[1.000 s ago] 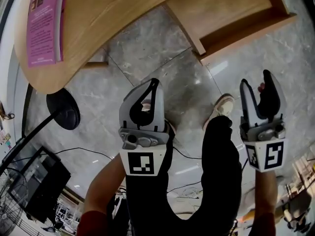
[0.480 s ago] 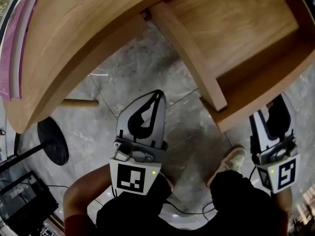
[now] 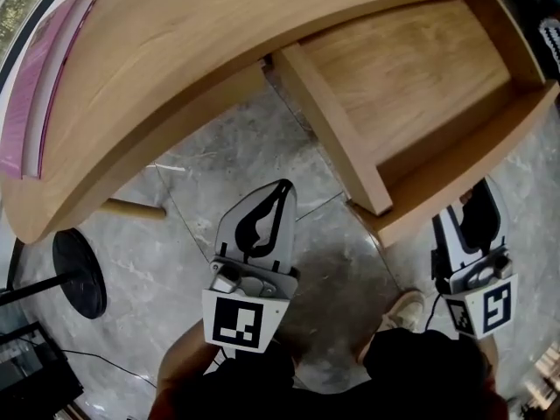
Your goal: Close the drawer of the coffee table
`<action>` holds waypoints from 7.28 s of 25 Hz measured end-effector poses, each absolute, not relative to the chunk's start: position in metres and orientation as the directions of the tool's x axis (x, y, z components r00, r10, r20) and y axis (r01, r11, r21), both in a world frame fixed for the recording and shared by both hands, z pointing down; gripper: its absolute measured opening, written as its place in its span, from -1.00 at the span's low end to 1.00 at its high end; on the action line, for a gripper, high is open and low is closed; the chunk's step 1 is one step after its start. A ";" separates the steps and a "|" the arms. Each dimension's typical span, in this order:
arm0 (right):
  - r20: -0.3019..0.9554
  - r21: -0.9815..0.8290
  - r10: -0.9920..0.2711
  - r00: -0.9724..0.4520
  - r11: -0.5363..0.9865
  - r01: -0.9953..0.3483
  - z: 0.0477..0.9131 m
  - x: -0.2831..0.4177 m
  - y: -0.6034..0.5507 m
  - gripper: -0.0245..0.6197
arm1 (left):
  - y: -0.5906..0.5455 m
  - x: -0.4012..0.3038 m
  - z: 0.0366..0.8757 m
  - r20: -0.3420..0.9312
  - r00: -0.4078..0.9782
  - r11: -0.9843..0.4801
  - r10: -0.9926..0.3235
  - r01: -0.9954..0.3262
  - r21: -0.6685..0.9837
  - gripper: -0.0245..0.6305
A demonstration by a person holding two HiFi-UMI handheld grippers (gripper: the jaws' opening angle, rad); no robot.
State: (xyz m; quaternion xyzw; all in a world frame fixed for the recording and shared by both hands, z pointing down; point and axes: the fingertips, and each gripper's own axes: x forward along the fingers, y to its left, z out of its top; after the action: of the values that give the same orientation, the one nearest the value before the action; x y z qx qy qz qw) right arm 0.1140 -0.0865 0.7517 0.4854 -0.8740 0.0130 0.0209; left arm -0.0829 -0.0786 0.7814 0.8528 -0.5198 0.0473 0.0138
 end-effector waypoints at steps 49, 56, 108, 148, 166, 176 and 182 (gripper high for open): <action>0.059 0.004 -0.834 -0.548 0.549 -0.836 0.722 0.050 -0.228 -0.01 | -0.081 -0.106 0.802 0.092 0.371 -0.371 -0.924 -0.929 0.011 -0.91; 0.056 0.008 -0.835 -0.548 0.549 -0.836 0.723 0.037 -0.249 -0.01 | -0.081 -0.110 0.805 0.090 0.364 -0.364 -0.927 -0.931 0.019 -0.91; 0.156 -0.071 -0.858 -0.490 0.485 -0.872 0.834 0.084 -0.084 0.00 | -0.065 -0.114 0.824 0.111 0.321 -0.326 -0.941 -0.945 -0.029 -0.91; 0.272 -0.011 -0.839 -0.471 0.487 -0.873 0.674 0.077 -0.068 -0.93 | -0.043 -0.116 0.687 0.196 0.383 -0.400 -0.903 -0.914 -0.059 -0.91; 0.286 0.011 -0.856 -0.431 0.452 -0.892 0.192 0.032 -0.047 -0.93 | -0.011 -0.173 0.199 0.195 0.145 -0.158 -0.970 -0.986 -0.051 -0.91; 0.210 0.029 -0.856 -0.472 0.488 -0.872 0.010 0.031 -0.040 -0.93 | -0.001 -0.187 0.022 0.096 0.104 -0.103 -0.990 -0.995 0.018 -0.91; -0.067 0.090 -0.884 -0.463 0.457 -0.885 -0.084 0.039 -0.047 -0.93 | -0.002 -0.196 -0.064 -0.129 0.068 -0.059 -0.989 -0.995 -0.078 -0.91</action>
State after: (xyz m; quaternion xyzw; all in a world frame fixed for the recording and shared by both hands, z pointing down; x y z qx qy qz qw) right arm 0.0388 -0.0469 -0.0843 0.5179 -0.8536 -0.0557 -0.0054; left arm -0.1960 -0.0022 -0.0636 0.7273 -0.6822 -0.0207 -0.0727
